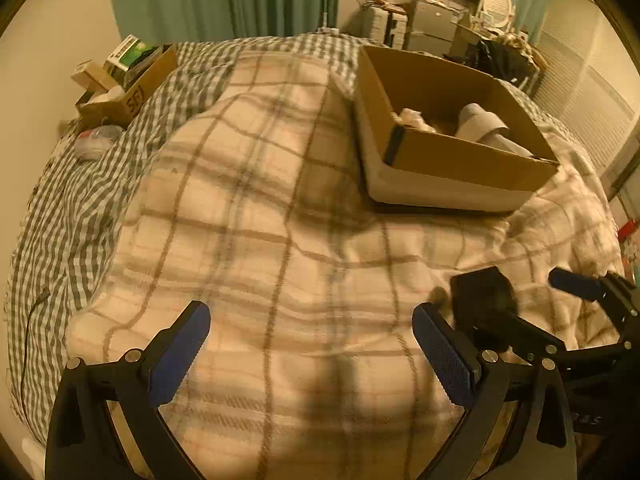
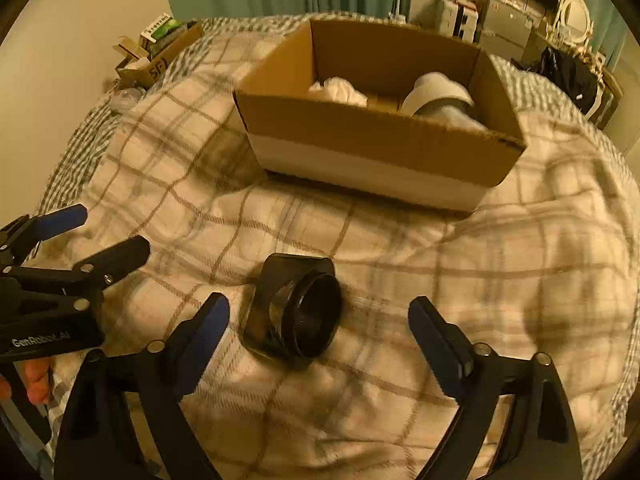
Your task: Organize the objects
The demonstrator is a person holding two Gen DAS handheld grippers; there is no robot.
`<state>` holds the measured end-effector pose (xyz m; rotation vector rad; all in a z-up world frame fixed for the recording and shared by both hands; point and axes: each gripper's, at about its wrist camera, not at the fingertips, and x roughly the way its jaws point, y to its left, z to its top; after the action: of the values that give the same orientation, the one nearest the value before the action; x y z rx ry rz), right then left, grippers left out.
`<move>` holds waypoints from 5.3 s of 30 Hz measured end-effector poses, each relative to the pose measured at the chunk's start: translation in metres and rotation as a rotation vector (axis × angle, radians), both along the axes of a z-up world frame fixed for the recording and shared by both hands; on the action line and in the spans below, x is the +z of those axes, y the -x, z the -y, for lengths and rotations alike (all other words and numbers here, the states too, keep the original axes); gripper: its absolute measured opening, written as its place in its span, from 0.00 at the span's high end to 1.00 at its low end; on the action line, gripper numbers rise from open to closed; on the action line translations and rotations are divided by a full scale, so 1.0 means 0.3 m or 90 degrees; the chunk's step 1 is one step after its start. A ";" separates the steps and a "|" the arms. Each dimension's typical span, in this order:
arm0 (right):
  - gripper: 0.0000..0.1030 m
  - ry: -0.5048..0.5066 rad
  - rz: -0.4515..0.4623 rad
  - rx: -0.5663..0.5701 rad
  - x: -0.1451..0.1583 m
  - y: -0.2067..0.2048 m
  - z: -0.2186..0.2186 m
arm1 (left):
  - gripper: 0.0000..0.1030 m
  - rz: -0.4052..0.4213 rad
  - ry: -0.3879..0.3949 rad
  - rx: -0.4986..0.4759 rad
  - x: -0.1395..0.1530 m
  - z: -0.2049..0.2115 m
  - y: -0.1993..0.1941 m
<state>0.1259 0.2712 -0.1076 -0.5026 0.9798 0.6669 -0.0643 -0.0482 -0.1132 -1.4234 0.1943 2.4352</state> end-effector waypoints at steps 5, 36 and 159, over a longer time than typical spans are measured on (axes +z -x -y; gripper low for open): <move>0.43 0.014 -0.024 0.019 -0.053 0.005 -0.030 | 0.00 0.015 -0.002 -0.010 -0.024 -0.004 0.004; 0.93 -0.183 0.153 -0.009 0.476 -0.260 0.040 | 0.00 -0.143 -0.102 -0.062 0.331 -0.321 0.277; 0.00 -0.180 0.356 -0.037 0.390 -0.030 0.322 | 0.00 -0.321 -0.096 -0.021 0.331 -0.178 -0.177</move>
<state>0.1348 0.1745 0.0093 -0.3775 0.3639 0.5571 -0.0114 0.0051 -0.0138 -0.7194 0.1379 2.6702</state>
